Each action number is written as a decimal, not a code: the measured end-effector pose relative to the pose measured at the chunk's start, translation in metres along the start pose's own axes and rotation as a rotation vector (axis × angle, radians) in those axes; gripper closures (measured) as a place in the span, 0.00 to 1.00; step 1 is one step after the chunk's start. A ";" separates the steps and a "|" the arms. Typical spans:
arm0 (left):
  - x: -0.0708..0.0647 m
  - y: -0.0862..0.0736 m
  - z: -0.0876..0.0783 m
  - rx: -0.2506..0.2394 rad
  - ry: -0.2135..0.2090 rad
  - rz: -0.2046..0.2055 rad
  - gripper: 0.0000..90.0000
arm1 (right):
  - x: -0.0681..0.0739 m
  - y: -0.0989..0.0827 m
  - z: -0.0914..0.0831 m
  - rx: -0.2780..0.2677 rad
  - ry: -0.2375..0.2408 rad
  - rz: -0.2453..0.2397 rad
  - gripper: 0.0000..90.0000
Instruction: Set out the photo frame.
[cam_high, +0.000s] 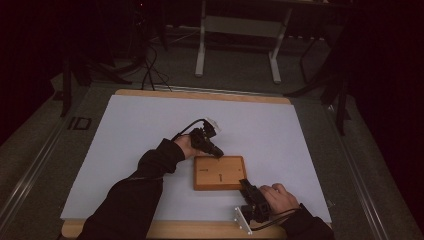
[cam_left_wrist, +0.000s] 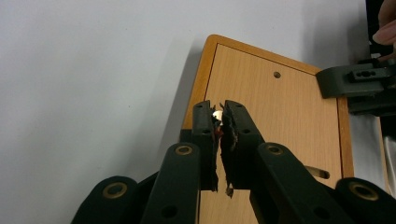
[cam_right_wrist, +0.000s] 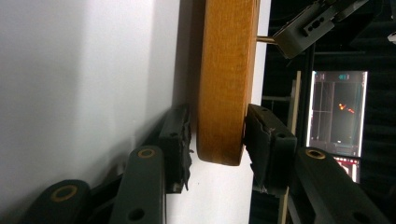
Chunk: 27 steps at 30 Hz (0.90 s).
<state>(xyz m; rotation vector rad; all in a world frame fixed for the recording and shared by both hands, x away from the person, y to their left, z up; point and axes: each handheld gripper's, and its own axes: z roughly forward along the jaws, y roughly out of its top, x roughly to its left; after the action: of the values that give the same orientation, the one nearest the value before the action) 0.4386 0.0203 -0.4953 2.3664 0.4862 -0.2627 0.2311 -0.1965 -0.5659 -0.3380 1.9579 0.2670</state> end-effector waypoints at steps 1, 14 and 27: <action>0.000 0.000 0.000 0.000 0.000 0.000 0.94 | 0.000 0.000 0.001 0.002 -0.007 -0.003 0.69; -0.001 0.000 0.000 -0.003 0.007 0.002 0.94 | 0.006 0.002 0.002 -0.006 -0.061 -0.029 0.74; -0.019 0.001 -0.017 -0.061 0.080 0.073 0.57 | -0.007 -0.001 0.000 -0.024 -0.030 0.001 0.76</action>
<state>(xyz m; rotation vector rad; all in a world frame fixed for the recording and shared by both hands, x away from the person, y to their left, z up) 0.4225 0.0257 -0.4765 2.3358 0.4385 -0.1187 0.2341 -0.1966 -0.5596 -0.3469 1.9264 0.2943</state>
